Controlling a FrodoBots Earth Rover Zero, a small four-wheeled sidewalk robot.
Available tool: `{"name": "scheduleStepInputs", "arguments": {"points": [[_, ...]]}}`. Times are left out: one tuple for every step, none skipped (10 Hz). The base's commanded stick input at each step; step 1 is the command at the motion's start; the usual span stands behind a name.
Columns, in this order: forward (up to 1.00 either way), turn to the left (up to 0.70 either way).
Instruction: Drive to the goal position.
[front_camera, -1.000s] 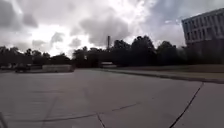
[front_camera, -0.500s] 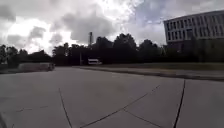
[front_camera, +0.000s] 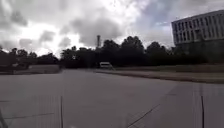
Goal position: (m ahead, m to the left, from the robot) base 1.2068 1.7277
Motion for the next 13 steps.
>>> {"name": "scheduleStepInputs", "arguments": {"points": [[0.70,0.35],[0.70,0.35],[0.70,0.35],[0.70,0.35],[0.70,0.35],[0.70,0.35],[0.70,0.35],[0.70,0.35],[0.70,0.35],[0.70,0.35],[0.70,0.35],[0.70,0.35],[0.70,0.35]]}}
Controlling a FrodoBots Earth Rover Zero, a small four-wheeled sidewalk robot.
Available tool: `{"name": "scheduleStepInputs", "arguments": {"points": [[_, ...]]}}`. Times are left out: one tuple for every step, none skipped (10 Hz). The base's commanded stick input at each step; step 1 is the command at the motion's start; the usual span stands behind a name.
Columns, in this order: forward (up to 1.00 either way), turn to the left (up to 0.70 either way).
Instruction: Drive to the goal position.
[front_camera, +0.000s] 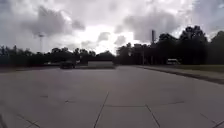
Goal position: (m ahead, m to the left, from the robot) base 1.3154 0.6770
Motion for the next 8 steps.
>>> {"name": "scheduleStepInputs", "arguments": {"points": [[0.70,0.35],[0.70,0.35],[0.70,0.35],[0.70,0.32],[0.70,0.30],[0.70,0.27],[0.70,0.25],[0.70,0.22]]}}
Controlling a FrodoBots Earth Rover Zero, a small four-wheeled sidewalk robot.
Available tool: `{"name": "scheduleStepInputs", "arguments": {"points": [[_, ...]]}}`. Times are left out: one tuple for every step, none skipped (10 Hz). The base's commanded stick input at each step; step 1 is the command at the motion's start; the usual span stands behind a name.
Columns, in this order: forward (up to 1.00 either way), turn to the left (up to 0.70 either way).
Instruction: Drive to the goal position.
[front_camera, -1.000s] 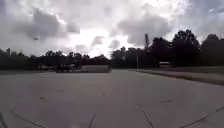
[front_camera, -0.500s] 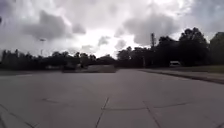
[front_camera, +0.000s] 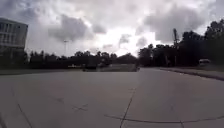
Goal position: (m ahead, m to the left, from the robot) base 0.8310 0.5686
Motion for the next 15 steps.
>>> {"name": "scheduleStepInputs", "arguments": {"points": [[0.70,0.20],[0.70,0.17],[0.70,0.15],[0.70,0.12],[0.70,0.09],[0.70,0.07],[0.70,0.04],[0.70,0.02],[0.61,0.00],[0.33,0.00],[0.05,0.00],[0.00,0.00],[0.00,0.00],[0.00,0.00],[0.00,0.00]]}}
